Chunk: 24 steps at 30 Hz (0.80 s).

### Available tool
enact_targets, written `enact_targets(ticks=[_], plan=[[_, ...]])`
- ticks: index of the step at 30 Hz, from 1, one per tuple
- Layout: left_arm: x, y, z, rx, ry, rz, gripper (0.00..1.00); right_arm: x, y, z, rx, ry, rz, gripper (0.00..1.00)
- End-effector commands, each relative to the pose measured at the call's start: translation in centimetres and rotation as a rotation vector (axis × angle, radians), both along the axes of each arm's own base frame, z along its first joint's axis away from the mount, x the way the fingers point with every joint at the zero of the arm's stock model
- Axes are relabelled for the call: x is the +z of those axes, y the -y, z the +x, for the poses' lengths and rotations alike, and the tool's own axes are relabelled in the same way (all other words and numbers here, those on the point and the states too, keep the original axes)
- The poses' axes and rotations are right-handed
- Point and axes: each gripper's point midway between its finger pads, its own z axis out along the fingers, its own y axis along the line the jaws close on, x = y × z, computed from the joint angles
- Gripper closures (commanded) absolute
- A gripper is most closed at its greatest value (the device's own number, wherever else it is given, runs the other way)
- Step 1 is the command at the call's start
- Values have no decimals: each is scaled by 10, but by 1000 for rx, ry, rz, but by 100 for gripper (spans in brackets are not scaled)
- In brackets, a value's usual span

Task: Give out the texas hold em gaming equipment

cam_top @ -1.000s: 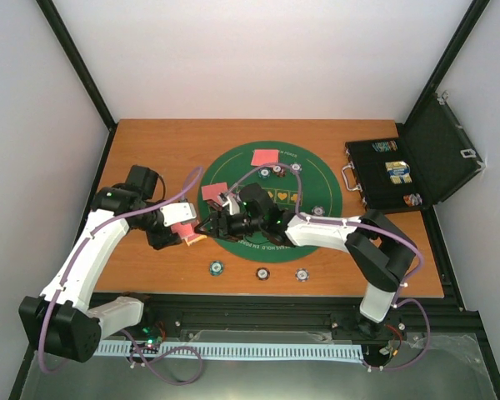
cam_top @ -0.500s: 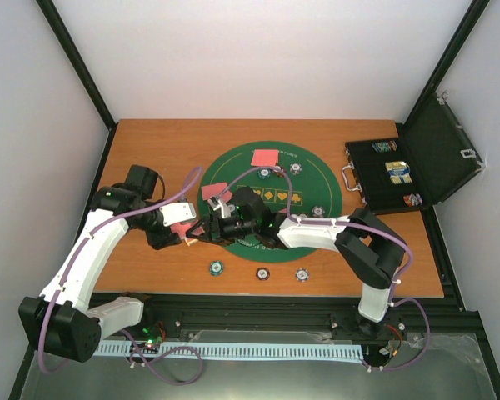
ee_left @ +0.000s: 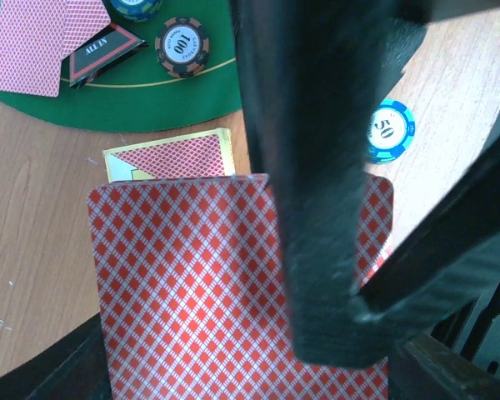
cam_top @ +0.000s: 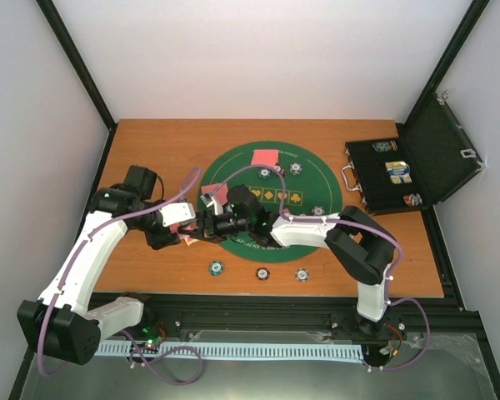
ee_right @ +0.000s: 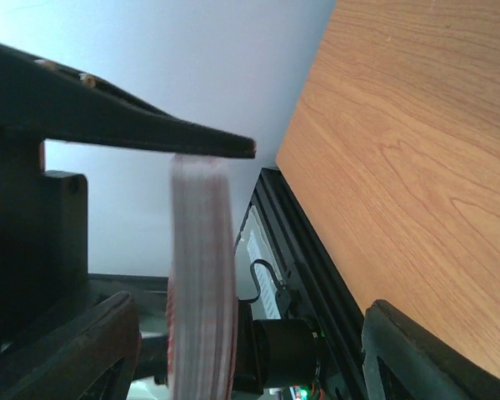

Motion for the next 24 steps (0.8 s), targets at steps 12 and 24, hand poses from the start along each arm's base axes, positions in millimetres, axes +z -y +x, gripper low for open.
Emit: enact_targets(ticks=[12, 24], plan=[[6, -2, -4, -14, 21, 1, 99, -9, -43, -1, 82, -54, 88, 27], [9, -2, -3, -17, 35, 4, 99, -55, -13, 18, 36, -113, -26, 36]])
